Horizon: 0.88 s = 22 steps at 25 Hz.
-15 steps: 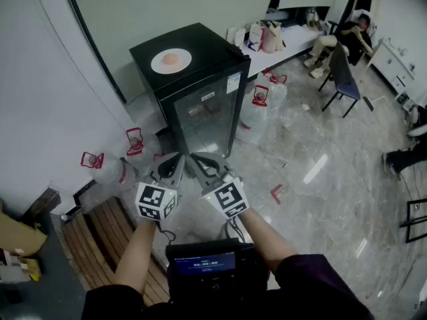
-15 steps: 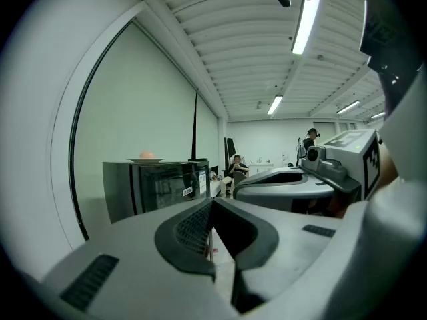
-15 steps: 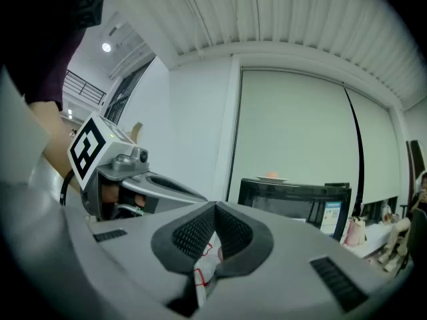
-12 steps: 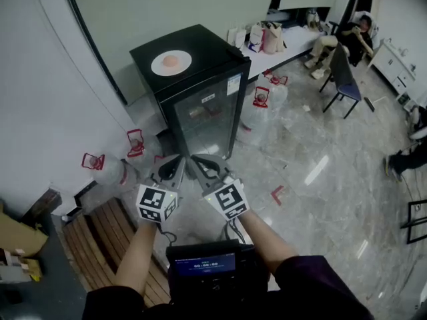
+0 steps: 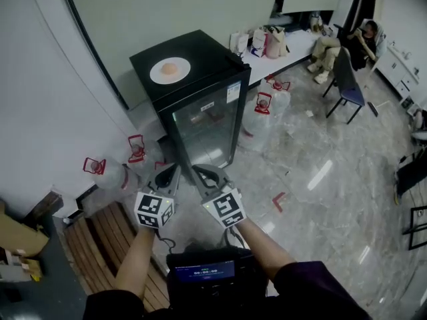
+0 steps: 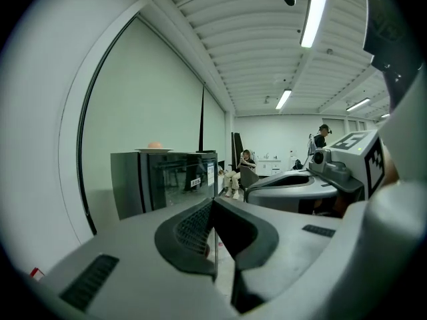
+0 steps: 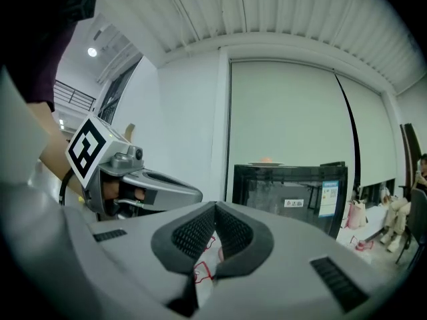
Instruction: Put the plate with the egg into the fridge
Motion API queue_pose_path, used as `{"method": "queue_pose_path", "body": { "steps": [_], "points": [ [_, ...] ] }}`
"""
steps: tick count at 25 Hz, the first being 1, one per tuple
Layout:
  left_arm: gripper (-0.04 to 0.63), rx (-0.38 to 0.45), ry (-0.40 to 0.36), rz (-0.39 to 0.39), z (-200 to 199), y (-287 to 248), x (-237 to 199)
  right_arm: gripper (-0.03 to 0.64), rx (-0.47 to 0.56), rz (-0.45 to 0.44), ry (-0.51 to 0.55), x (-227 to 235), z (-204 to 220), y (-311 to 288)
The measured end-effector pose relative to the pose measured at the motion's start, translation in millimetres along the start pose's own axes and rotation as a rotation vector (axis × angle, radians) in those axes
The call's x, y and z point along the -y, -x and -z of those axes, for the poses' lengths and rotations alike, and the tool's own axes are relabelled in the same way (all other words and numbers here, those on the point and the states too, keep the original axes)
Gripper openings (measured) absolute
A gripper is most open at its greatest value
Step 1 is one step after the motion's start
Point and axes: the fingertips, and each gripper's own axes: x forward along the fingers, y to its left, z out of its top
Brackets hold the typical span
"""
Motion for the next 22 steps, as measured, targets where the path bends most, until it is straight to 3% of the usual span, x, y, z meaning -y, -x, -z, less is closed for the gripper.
{"method": "queue_pose_path", "body": {
  "steps": [5,11,16,22],
  "points": [
    [0.012,-0.028,-0.001,-0.039,20,-12,-41,0.009,-0.033,0.064,-0.045,10,25,-21],
    [0.012,-0.131,-0.026,-0.045,73,-39,-108,0.009,-0.052,0.199,-0.117,11,49,-64],
    [0.015,-0.213,-0.033,0.052,124,-79,-134,0.009,-0.087,0.363,-0.181,17,55,-88],
    [0.041,-0.226,-0.014,0.128,140,-119,-134,0.009,-0.131,0.547,-0.219,16,69,-83]
  ]
}}
